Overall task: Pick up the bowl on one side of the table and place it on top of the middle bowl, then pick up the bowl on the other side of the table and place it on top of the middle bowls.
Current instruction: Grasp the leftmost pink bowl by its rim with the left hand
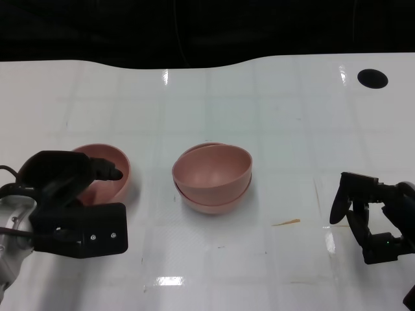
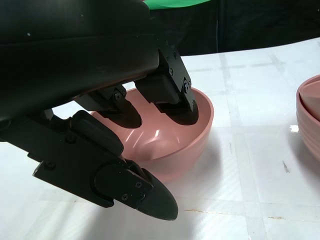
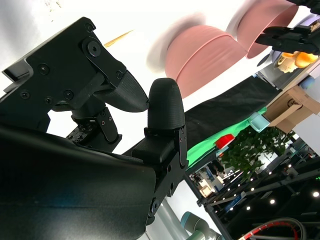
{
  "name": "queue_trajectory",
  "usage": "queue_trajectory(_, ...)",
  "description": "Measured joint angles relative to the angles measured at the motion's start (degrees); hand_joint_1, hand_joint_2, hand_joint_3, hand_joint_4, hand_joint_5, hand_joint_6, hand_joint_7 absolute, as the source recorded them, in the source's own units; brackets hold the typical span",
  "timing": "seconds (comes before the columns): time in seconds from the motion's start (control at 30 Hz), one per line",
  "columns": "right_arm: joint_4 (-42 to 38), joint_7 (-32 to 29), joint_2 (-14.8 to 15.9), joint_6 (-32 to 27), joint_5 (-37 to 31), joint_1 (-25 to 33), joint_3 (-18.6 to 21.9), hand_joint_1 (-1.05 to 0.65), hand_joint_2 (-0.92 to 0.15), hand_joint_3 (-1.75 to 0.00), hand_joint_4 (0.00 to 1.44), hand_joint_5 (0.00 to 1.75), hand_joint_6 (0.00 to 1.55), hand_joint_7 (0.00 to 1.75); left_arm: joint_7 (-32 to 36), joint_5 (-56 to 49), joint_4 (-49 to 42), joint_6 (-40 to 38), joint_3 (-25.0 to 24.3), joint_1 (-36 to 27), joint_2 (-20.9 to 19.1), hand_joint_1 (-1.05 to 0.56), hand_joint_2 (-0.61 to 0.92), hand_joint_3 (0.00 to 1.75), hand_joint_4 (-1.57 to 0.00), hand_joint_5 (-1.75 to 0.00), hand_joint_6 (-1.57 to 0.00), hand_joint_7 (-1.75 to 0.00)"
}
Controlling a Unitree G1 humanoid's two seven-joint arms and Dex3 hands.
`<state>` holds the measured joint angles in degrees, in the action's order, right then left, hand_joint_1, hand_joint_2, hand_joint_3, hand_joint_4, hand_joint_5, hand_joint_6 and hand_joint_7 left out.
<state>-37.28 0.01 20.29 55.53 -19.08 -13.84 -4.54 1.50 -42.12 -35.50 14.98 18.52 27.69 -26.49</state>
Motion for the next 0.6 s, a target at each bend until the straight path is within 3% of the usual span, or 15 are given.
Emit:
queue_trajectory(0.17, -0.1, -0.2, 0.0, 0.1, -0.1, 0.0, 0.0, -0.02, -0.41, -1.51, 0.9, 1.75, 0.69, 1.67, 3.8, 0.0, -5.8, 2.6, 1.5, 2.0, 0.7, -0.67, 0.73, 0.0, -0.81, -0.02, -0.81, -0.02)
queue_trajectory(0.6, -1.0, -0.5, 0.0, 0.5, -0.1, -0.2, -0.1, -0.03, -0.42, -1.5, 0.9, 1.75, 0.69, 1.66, 5.8, 0.3, -14.9, 3.7, 4.0, 5.0, 2.3, -0.62, 0.74, 0.0, -0.81, -0.01, -0.82, -0.01)
